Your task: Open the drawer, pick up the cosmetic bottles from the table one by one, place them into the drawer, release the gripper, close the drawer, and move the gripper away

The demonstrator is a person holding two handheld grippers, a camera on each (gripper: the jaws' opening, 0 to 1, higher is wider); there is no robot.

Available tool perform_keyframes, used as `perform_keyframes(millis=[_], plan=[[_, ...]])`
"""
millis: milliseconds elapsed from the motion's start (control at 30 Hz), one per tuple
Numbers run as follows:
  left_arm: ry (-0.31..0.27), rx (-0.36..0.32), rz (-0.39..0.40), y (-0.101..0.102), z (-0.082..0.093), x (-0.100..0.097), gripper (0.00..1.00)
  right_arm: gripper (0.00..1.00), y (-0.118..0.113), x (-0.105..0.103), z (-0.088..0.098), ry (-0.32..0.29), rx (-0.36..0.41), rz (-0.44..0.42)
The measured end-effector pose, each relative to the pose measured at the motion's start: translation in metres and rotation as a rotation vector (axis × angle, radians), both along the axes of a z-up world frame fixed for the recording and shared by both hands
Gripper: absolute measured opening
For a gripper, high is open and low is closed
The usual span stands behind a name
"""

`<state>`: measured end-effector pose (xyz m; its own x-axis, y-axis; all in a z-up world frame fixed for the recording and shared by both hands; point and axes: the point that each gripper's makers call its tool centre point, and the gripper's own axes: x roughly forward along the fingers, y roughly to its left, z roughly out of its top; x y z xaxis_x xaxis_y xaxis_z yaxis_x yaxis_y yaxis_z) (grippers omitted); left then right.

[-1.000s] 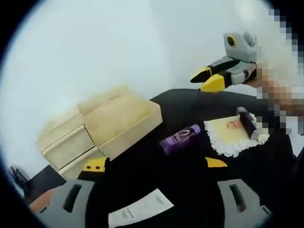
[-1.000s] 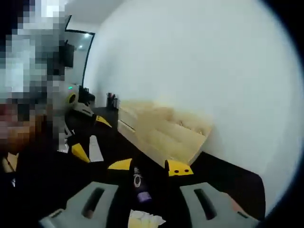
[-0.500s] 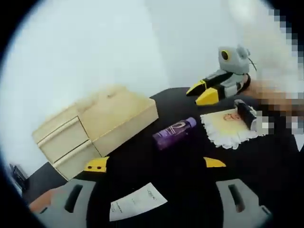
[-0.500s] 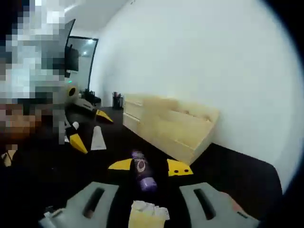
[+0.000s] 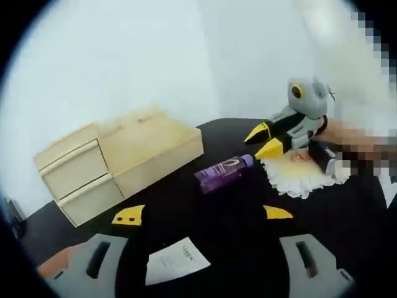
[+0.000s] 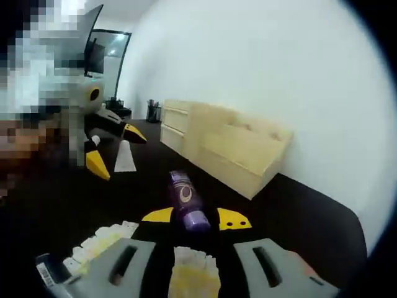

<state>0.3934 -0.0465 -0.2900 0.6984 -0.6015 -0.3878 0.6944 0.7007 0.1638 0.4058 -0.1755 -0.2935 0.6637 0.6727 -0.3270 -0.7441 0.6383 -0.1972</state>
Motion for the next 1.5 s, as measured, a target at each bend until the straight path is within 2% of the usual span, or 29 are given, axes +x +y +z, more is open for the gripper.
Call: perform_keyframes(millis=[167, 333, 467, 667, 900, 1100, 1167, 1233, 1300, 1400, 1467, 1500], plan=[[-0.004, -0.003, -0.002, -0.001, 0.002, -0.001, 0.67, 0.21, 0.001, 0.005, -0.011, -0.002, -0.063, -0.001], [-0.003, 0.008, -0.004, -0.002, 0.000, -0.001, 0.66, 0.21, 0.002, 0.010, -0.012, 0.001, -0.077, 0.000], [-0.005, 0.022, -0.008, -0.002, -0.002, -0.001, 0.65, 0.21, 0.004, 0.015, -0.021, 0.034, -0.103, 0.001], [-0.004, 0.010, -0.023, -0.007, 0.000, -0.005, 0.65, 0.19, 0.006, 0.014, -0.027, 0.053, -0.120, 0.024], [-0.003, 0.028, -0.020, -0.004, -0.003, -0.004, 0.64, 0.16, 0.007, 0.010, -0.020, 0.006, -0.151, 0.060], [-0.010, 0.034, -0.028, -0.006, -0.003, -0.006, 0.62, 0.15, 0.013, -0.003, -0.007, -0.022, -0.140, 0.120], [-0.011, 0.034, -0.037, -0.009, -0.003, -0.008, 0.62, 0.15, 0.016, -0.008, -0.001, -0.062, -0.152, 0.143], [-0.012, 0.038, -0.041, -0.009, -0.003, -0.008, 0.62, 0.14, 0.020, -0.014, 0.005, -0.146, -0.188, 0.183], [-0.014, 0.043, -0.049, -0.010, -0.003, -0.008, 0.62, 0.14, 0.026, -0.023, 0.012, -0.189, -0.196, 0.210], [-0.012, 0.047, -0.056, -0.013, -0.005, -0.009, 0.62, 0.14, 0.031, -0.033, 0.018, -0.189, -0.188, 0.233], [-0.011, 0.062, -0.057, -0.012, -0.007, -0.008, 0.62, 0.14, 0.037, -0.040, 0.023, -0.154, -0.110, 0.263], [-0.011, 0.064, -0.060, -0.013, -0.007, -0.009, 0.62, 0.14, 0.036, -0.041, 0.024, -0.143, -0.101, 0.265]])
